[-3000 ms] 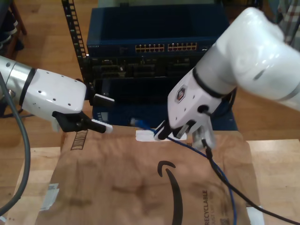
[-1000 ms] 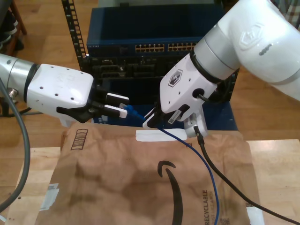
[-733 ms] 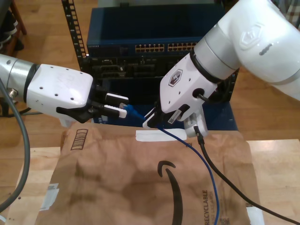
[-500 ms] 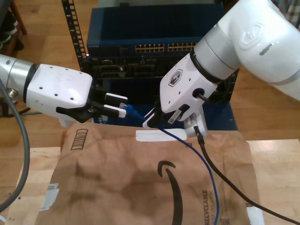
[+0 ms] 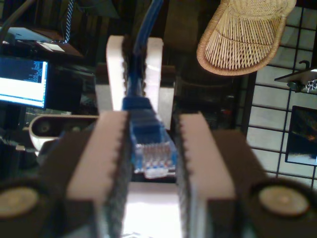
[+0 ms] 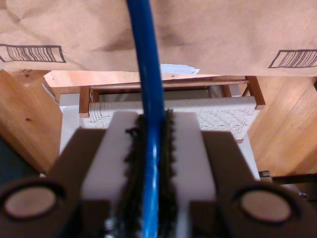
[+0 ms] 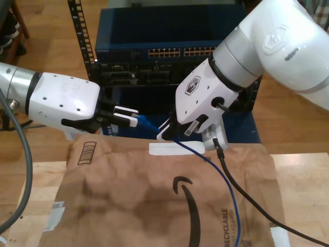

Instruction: Grab the cable and plug it in

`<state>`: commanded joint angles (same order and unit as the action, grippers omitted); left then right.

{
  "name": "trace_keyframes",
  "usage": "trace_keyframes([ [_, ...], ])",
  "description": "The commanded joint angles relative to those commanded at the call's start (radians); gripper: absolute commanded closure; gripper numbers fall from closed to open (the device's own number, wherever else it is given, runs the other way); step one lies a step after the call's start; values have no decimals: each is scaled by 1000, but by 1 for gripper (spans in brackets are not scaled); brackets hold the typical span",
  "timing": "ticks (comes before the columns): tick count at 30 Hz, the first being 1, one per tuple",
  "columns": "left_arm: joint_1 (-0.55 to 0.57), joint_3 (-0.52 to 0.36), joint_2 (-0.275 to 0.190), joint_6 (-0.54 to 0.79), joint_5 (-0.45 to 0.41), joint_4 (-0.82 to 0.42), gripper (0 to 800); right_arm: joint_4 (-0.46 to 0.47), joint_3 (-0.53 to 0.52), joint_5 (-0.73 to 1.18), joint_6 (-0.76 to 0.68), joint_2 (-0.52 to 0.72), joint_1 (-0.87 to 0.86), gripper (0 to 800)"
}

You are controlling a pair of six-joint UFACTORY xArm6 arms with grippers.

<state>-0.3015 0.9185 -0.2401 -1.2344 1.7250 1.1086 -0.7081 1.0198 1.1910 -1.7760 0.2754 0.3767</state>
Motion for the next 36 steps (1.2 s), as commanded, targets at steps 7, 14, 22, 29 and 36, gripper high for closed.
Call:
trace_keyframes([
  [7,-17,-6,2,2,0,3,797,0,2,28,3,-5,11,282],
  [14,-23,-6,8,-15,12,14,798,0,21,25,32,28,29,4],
  [22,-112,6,118,-94,115,107,798,124,-32,-327,103,155,130,4],
  [29,-160,55,292,-210,344,201,798,236,-195,-720,135,238,296,8],
  [36,-158,61,382,-244,465,242,798,296,-269,-864,137,295,374,8],
])
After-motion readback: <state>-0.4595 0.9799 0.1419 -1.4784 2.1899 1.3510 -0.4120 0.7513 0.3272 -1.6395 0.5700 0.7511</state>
